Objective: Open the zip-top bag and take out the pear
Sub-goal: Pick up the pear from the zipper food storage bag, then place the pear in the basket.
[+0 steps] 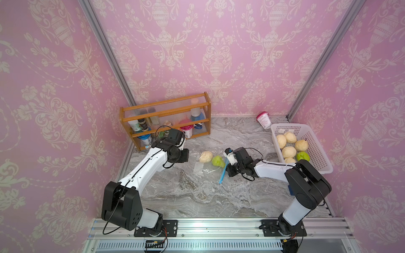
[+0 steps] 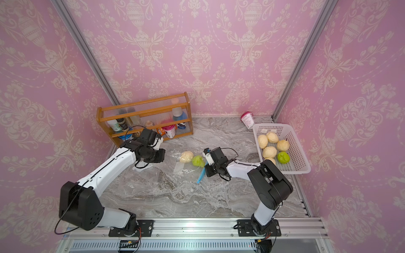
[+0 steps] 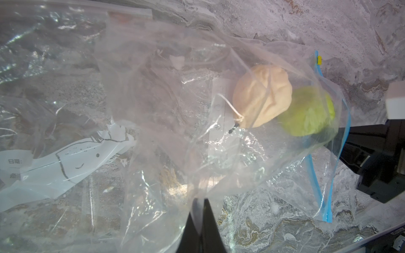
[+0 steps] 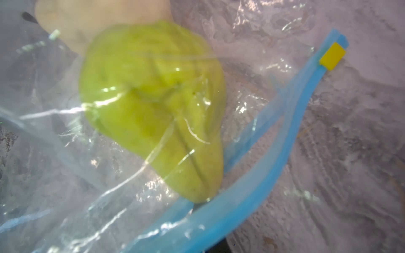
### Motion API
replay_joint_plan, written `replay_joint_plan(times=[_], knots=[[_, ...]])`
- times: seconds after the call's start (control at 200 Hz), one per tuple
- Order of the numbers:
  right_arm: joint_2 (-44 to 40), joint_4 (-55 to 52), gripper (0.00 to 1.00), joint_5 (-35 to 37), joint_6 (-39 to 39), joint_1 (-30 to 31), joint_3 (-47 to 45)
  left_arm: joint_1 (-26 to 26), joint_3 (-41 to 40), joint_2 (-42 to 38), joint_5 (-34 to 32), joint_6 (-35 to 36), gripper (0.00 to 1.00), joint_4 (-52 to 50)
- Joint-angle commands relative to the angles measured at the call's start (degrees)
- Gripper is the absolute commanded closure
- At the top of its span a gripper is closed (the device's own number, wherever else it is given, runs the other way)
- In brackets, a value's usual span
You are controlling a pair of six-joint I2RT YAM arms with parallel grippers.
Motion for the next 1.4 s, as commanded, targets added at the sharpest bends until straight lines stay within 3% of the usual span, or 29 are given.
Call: replay_joint_plan(times=[0.0,0.23,0.59,0.72,0.886,1.026,1.191,1.396], knots=[[-4.58,-6.80,1.00,-3.00,-2.08,0.28,0.30,0.54,-0.64,0.30,-0.35,0.15,1.00,-0.11],[-9.17,-26.74,1.00,-4.27,2.92,-3.20,4.17,0.67,-1.38,0.38,-0.18,-0.61,1.00,1.10],[-21.31,-45.54,1.00,-1.61,7.68,-13.04,6.52,1.17,-1.38,0.47,-0.67,0.20,1.00,1.29],[-27.87,-48.27,1.00,-1.50,8.47,-20.84,8.73,1.30,-1.51,0.32,-0.32,0.44,1.00,1.46],[-33.55,-47.09,1.00,-1.80,10.17,-37.13,13.83,1.44,-1.93,0.74,1.50,1.14,1.00,2.33],[-31.01,-42.92,1.00,-1.67,12.60,-49.49,17.92,1.40,-1.41,1.53,2.76,1.76,1.00,2.50],[-23.67,-36.09,1.00,-1.67,16.37,-59.89,19.20,1.41,-0.29,1.98,4.28,2.66,1.00,3.09],[-13.10,-33.35,1.00,-2.62,16.99,-64.15,20.50,1.43,1.05,3.00,6.06,3.95,1.00,3.31]])
